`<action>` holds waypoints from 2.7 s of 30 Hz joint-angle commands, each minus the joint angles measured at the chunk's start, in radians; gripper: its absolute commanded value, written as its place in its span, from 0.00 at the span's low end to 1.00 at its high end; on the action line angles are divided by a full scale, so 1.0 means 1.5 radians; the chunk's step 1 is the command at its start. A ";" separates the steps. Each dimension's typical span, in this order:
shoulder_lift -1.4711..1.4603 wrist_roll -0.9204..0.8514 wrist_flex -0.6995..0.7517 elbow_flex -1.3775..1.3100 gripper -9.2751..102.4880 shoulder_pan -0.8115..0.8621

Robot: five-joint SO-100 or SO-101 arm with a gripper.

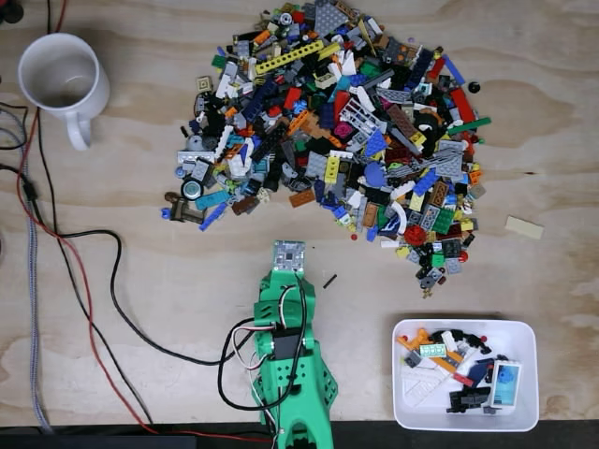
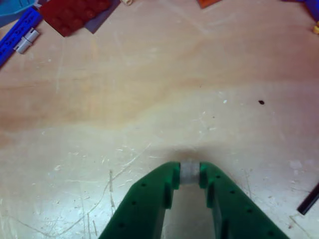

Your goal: Find the closest Lego and put it in the bin.

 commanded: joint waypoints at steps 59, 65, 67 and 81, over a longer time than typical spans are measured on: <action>-1.115 -0.030 -0.234 -0.774 0.24 0.245; -1.134 -0.059 -0.219 -0.786 0.26 0.251; -1.144 -0.066 -0.219 -0.786 0.27 0.252; -1.187 -0.076 -0.225 -0.785 0.25 0.236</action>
